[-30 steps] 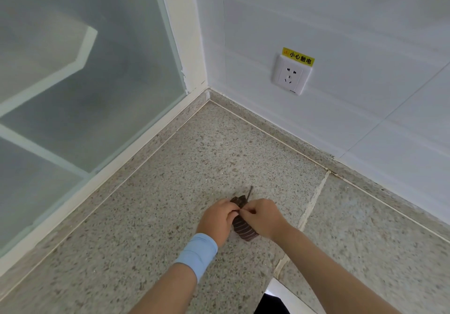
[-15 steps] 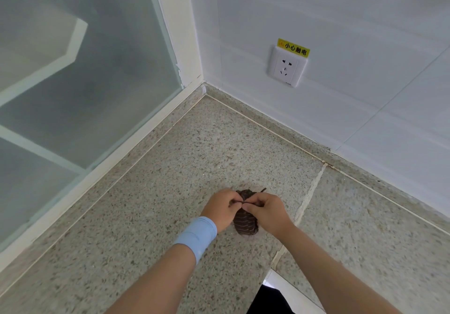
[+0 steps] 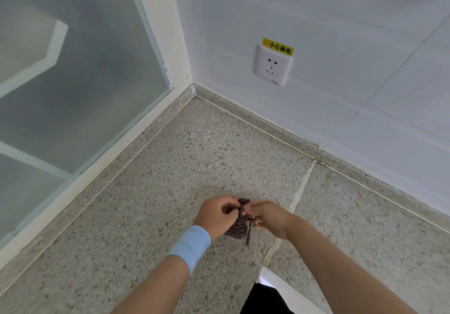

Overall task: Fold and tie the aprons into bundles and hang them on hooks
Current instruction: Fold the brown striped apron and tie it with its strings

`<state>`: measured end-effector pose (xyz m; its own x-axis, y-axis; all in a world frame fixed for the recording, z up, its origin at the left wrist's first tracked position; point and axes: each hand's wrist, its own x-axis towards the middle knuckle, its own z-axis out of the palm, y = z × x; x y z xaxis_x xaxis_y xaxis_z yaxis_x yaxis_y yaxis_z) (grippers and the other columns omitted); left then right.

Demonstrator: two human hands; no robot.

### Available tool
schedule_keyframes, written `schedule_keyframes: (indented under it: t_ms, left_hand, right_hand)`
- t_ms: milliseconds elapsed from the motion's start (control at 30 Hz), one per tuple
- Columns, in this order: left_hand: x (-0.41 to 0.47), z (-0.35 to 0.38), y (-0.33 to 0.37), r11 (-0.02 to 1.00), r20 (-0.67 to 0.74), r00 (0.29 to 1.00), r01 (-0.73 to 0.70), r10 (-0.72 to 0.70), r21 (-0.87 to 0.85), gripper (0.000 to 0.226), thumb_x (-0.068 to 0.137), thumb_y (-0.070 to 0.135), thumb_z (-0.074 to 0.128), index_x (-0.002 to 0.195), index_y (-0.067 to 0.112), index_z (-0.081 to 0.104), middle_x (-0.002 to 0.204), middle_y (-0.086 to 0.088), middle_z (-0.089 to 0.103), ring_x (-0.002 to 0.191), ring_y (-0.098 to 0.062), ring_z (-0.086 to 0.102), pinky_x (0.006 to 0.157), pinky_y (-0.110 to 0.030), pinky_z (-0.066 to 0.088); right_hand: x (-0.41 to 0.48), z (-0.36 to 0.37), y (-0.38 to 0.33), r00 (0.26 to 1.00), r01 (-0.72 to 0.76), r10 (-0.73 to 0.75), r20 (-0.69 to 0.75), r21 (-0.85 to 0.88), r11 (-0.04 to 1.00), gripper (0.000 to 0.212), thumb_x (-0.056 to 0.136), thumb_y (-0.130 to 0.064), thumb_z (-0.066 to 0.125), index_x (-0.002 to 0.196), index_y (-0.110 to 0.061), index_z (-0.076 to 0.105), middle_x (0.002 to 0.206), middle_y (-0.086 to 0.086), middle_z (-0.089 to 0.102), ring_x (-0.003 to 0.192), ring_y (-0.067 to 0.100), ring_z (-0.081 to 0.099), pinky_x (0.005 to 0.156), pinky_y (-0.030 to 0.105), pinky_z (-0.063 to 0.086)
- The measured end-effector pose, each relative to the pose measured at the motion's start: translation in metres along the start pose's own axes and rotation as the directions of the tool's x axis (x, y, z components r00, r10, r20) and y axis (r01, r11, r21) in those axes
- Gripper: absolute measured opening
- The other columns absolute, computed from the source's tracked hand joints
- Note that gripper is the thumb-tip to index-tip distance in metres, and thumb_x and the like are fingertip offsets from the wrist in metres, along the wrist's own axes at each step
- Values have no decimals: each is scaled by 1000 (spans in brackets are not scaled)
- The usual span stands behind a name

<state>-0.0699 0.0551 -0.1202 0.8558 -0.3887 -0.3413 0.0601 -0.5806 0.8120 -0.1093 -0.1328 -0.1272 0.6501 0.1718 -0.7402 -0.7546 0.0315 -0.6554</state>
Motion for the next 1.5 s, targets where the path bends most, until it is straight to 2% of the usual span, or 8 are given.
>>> schedule_keyframes:
  t_ms: [300, 433, 600, 800, 1000, 1133, 1367, 1500]
  left_hand:
    - [-18, 20, -4, 991, -131, 988, -71, 86, 117, 15, 77, 18, 80, 89, 17, 71, 117, 11, 55, 104, 0, 51, 91, -8, 39]
    - [-27, 26, -7, 978, -80, 992, -80, 97, 194, 26, 82, 23, 76, 108, 21, 74, 119, 12, 49, 113, -4, 46, 98, -16, 37]
    - [-26, 24, 2, 986, -59, 989, 132, -138, -103, 28, 82, 32, 77, 108, 23, 75, 110, 18, 62, 106, -2, 59, 87, -9, 42]
    - [-16, 7, 10, 978, 16, 978, 207, -206, -39, 13, 85, 22, 74, 93, 14, 79, 99, 5, 73, 89, -7, 66, 81, -17, 49]
    - [-14, -10, 1, 956, 315, 903, 286, -292, 67, 25, 95, 13, 50, 71, 14, 59, 73, -4, 58, 72, -18, 53, 74, -33, 48]
    - [-22, -2, -7, 956, 265, 921, 253, -285, 147, 32, 86, 24, 39, 55, 21, 46, 59, -1, 51, 62, -19, 46, 66, -32, 41]
    - [-17, -2, 3, 947, 337, 885, 290, -321, 140, 39, 97, -2, 35, 76, 17, 62, 68, 2, 57, 62, -11, 50, 63, -24, 46]
    - [-15, 1, 17, 936, 240, 913, 283, -330, 210, 43, 102, 15, 41, 63, 31, 32, 65, 10, 33, 66, -15, 41, 79, -35, 46]
  right_hand:
    - [-3, 8, 3, 999, -5, 7, -39, 43, 999, 19, 97, -16, 59, 82, -17, 72, 72, -1, 53, 65, 14, 44, 75, 31, 38]
    - [-8, 10, 4, 995, 3, 1, -100, 39, 999, 10, 92, -21, 69, 96, -15, 76, 73, -4, 59, 66, 13, 45, 76, 31, 40]
    - [-9, 8, 5, 989, 16, -25, -147, -66, 998, 12, 85, -25, 77, 94, -17, 77, 64, -15, 65, 66, 8, 50, 68, 24, 41]
    - [-9, 12, 9, 989, 47, -48, -137, -6, 999, 14, 97, -16, 63, 93, -10, 76, 60, 0, 51, 57, 13, 43, 62, 26, 38]
    - [-12, -2, 11, 968, 87, -161, -193, -342, 936, 11, 93, -12, 65, 89, -18, 72, 79, 1, 67, 69, 14, 57, 68, 27, 49]
    - [-7, 3, 17, 949, 67, -204, -241, -476, 877, 13, 94, -16, 65, 84, -22, 70, 75, -5, 65, 62, 8, 54, 57, 15, 44]
    - [-8, -1, 9, 934, -5, -268, -235, -759, 651, 20, 95, -23, 62, 83, -12, 74, 81, 4, 72, 73, 15, 64, 64, 22, 48]
    - [-6, 6, -1, 936, -3, -271, -225, -773, 634, 19, 96, -21, 57, 81, -16, 67, 87, 2, 67, 84, 18, 61, 64, 22, 43]
